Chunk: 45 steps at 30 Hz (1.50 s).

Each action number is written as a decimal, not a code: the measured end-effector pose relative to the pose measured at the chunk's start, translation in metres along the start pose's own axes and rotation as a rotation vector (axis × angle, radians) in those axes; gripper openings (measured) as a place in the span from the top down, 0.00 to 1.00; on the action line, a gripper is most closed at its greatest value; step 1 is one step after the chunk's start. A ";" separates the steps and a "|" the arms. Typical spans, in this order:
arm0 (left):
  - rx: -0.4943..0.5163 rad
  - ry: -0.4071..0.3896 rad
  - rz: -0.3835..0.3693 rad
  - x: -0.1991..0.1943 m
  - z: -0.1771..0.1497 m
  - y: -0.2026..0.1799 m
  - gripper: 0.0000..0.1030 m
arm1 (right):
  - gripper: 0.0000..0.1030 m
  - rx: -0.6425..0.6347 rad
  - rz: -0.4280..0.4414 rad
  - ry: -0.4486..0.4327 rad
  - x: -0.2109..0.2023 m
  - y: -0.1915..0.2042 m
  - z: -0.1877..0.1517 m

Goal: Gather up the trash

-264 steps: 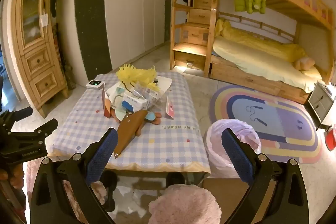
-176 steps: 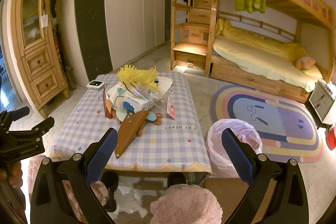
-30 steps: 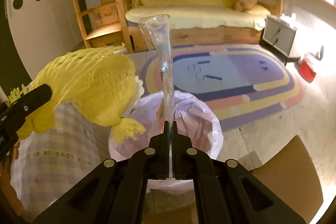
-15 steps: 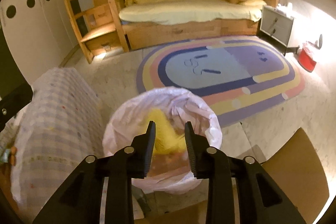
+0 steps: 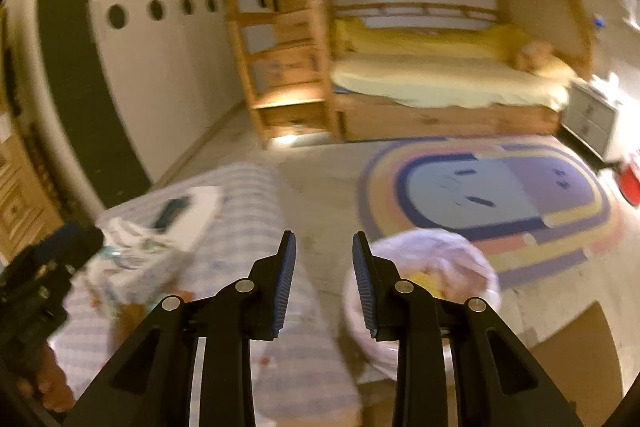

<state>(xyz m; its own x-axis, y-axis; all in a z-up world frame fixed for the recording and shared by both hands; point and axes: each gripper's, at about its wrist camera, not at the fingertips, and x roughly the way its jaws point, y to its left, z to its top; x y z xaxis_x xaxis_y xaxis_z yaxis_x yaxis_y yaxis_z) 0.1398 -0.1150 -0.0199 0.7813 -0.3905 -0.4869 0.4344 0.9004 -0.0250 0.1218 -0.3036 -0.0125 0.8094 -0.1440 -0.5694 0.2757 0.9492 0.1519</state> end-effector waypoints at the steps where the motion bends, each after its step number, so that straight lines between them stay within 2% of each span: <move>1: -0.009 0.005 0.017 -0.002 -0.001 0.009 0.36 | 0.68 -0.020 0.019 -0.001 0.002 0.014 0.002; 5: -0.077 0.032 0.097 -0.012 -0.013 0.059 0.36 | 0.68 -0.092 0.094 0.003 0.014 0.065 0.008; 8: -0.112 0.049 0.198 -0.016 -0.024 0.097 0.36 | 0.66 -0.137 0.143 0.009 0.028 0.096 0.009; 11: -0.138 0.070 0.253 -0.018 -0.034 0.127 0.36 | 0.62 -0.182 0.186 0.009 0.043 0.116 0.010; 15: -0.156 0.117 0.318 -0.018 -0.050 0.154 0.36 | 0.58 -0.191 0.216 0.000 0.055 0.123 0.000; 21: -0.144 0.186 0.316 -0.003 -0.065 0.161 0.36 | 0.58 -0.207 0.184 0.047 0.071 0.122 -0.010; 24: -0.148 0.185 0.280 0.000 -0.068 0.152 0.35 | 0.58 -0.208 0.171 0.049 0.073 0.122 -0.009; 27: -0.126 0.180 0.247 0.003 -0.067 0.138 0.30 | 0.54 -0.214 0.167 0.058 0.074 0.121 -0.013; 31: -0.116 0.196 0.244 0.012 -0.069 0.127 0.29 | 0.53 -0.209 0.161 0.065 0.071 0.115 -0.015; 35: -0.146 0.207 0.244 0.018 -0.068 0.127 0.29 | 0.53 -0.198 0.162 0.064 0.071 0.113 -0.014; 41: -0.246 0.179 0.250 0.028 -0.051 0.142 0.29 | 0.53 -0.203 0.164 0.066 0.072 0.114 -0.014; 45: -0.272 0.216 0.264 0.042 -0.049 0.147 0.29 | 0.53 -0.214 0.163 0.071 0.073 0.117 -0.016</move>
<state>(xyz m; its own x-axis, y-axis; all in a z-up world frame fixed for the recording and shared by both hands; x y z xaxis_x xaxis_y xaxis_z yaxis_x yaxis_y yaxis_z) 0.2148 0.0105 -0.0864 0.7253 -0.1169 -0.6784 0.0761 0.9931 -0.0898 0.2048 -0.1984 -0.0488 0.7938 0.0285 -0.6075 0.0229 0.9968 0.0767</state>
